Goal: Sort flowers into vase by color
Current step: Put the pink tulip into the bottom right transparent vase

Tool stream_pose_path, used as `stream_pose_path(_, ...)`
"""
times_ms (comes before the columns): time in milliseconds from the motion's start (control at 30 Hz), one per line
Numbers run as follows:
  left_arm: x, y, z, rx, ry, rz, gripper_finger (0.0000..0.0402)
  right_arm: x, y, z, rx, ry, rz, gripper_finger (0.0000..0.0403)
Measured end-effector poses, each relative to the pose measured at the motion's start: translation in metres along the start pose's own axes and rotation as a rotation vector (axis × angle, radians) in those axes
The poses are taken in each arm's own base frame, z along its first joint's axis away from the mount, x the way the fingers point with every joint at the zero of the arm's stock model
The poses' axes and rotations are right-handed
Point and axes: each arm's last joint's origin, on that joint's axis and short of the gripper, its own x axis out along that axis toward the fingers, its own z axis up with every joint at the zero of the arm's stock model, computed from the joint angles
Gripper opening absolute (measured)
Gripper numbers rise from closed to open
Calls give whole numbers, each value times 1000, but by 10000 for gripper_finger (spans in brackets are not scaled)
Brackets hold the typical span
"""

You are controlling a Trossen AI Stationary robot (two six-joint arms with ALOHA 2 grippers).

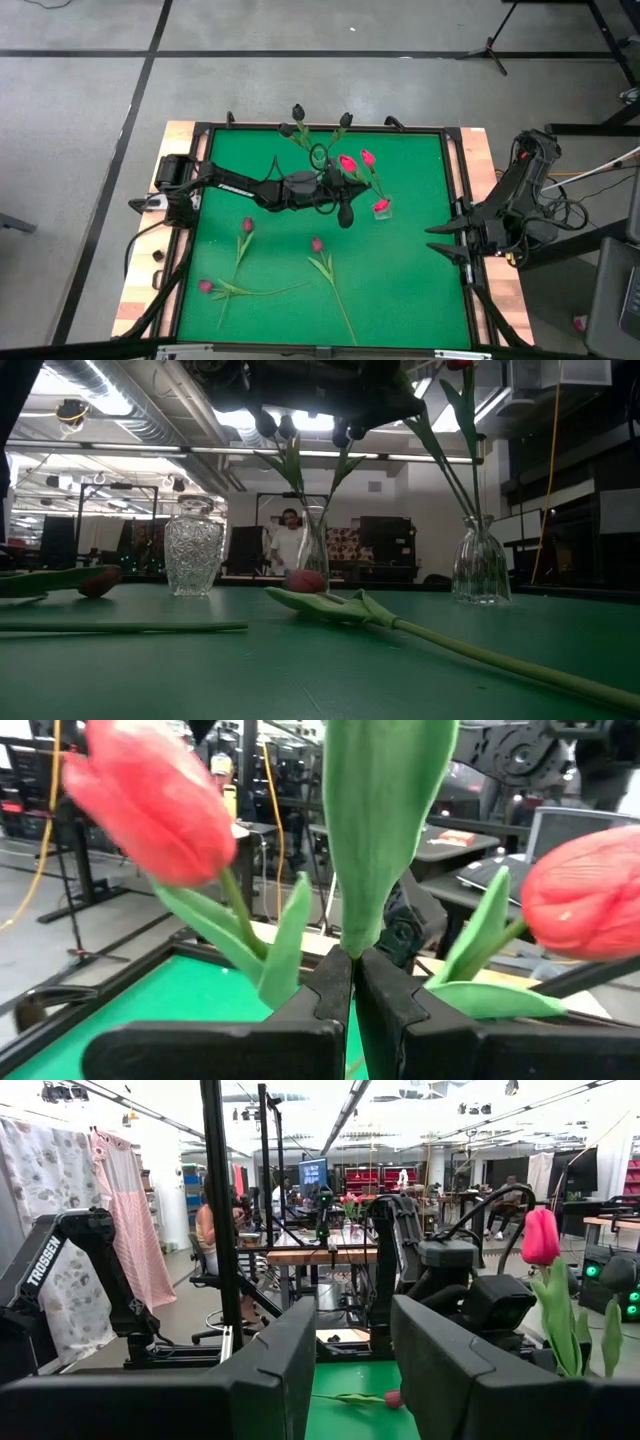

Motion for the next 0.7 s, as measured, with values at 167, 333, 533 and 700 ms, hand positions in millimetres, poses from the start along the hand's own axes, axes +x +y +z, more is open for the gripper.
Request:
stream_pose_path(167, 0, -1, -2, -15, 18, -16, 7, 0, 1, -1, -5, 5, -9, 131)
stream_pose_path(333, 2, 0, 2, -21, 24, -11, 7, 1, 1, -1, -7, 6, -9, 131)
stream_pose_path(533, 9, 0, 13, -8, 61, -15, 7, 1, 2, -2, -9, 7, -9, 131)
stream_pose_path(700, 15, 13, 5, -67, 91, -25, 7, 2, 3, -4, 5, 12, -8, 131)
